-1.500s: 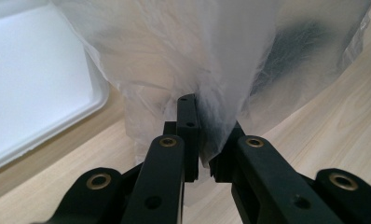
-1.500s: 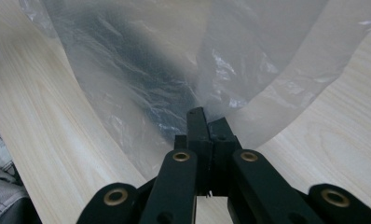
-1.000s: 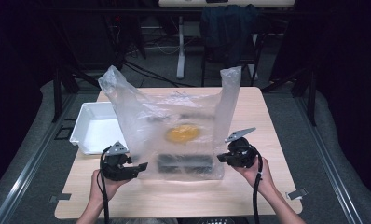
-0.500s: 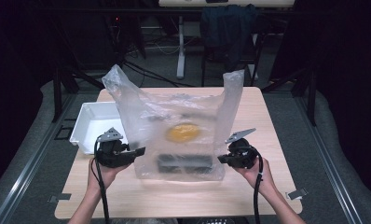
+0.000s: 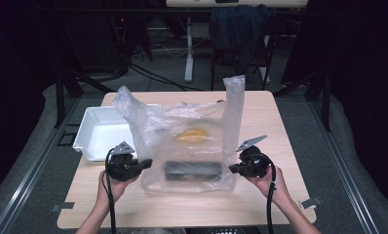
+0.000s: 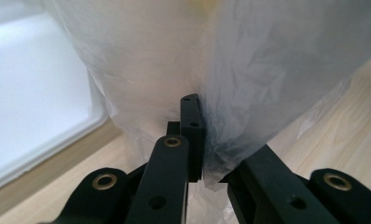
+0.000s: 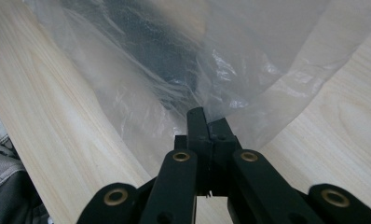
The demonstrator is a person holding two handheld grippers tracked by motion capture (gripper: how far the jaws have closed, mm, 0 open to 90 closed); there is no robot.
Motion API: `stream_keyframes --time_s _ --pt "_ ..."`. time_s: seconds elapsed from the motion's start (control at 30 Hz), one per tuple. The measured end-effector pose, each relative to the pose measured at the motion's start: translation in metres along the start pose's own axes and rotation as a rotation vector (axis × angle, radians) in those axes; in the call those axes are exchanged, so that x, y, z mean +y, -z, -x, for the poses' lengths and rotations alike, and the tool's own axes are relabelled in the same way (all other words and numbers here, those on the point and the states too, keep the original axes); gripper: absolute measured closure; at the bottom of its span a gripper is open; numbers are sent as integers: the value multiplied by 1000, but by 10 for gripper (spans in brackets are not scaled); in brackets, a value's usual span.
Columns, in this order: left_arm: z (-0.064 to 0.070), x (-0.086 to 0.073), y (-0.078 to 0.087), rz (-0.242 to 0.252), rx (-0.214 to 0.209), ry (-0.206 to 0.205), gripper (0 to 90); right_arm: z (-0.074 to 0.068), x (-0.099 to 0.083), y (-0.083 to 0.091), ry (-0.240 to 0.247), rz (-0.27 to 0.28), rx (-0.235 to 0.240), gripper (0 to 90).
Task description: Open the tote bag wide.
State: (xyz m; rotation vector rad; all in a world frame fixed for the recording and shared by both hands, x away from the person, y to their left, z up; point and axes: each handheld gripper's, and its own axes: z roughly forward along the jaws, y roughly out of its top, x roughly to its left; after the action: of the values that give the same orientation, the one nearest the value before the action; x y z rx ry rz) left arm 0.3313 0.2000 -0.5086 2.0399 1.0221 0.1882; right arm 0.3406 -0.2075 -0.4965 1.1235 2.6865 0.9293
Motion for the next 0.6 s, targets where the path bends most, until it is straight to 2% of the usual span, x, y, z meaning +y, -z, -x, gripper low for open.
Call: stream_keyframes --time_s 0.03,0.1,0.17,0.23,0.27,0.3,0.37,0.4,0.43,0.47,0.5,0.53,0.57,0.6 --pt "0 0 0 0 0 0 876 1 -1 -2 0 -5 2 900" --pt "1 -3 -6 -32 7 -12 876 2 -1 -3 -1 -10 2 900" --pt "1 -5 -10 -64 15 -43 875 3 -2 -7 -3 -29 9 900" --pt "3 -7 -13 -84 14 -47 873 4 -4 -13 -18 -56 12 900" --pt "5 -8 -16 -86 -7 -27 873 4 -5 -16 -15 -73 7 900" --pt "5 -8 -16 -95 9 -51 873 4 -5 -18 -10 -99 8 900" --pt "5 -8 -18 -95 4 -42 873 6 -5 -20 -13 -103 5 882" --pt "5 -8 -18 -98 10 -52 871 6 -5 -20 -13 -86 -3 792" --pt "5 -9 -19 -103 7 -48 869 8 -3 -15 -10 -74 13 644" --pt "5 -9 -19 -103 7 -48 869 8 -3 -15 -10 -74 13 644" --pt "4 -9 -19 -112 7 -56 869 8 -2 -7 0 -28 12 534" --pt "4 -9 -19 -112 7 -56 868 8 -1 -1 2 -8 10 517" --pt "4 -10 -20 -106 -6 -37 868 8 1 5 0 11 14 491" --pt "4 -10 -20 -106 -6 -37 868 7 3 10 3 41 -4 462"
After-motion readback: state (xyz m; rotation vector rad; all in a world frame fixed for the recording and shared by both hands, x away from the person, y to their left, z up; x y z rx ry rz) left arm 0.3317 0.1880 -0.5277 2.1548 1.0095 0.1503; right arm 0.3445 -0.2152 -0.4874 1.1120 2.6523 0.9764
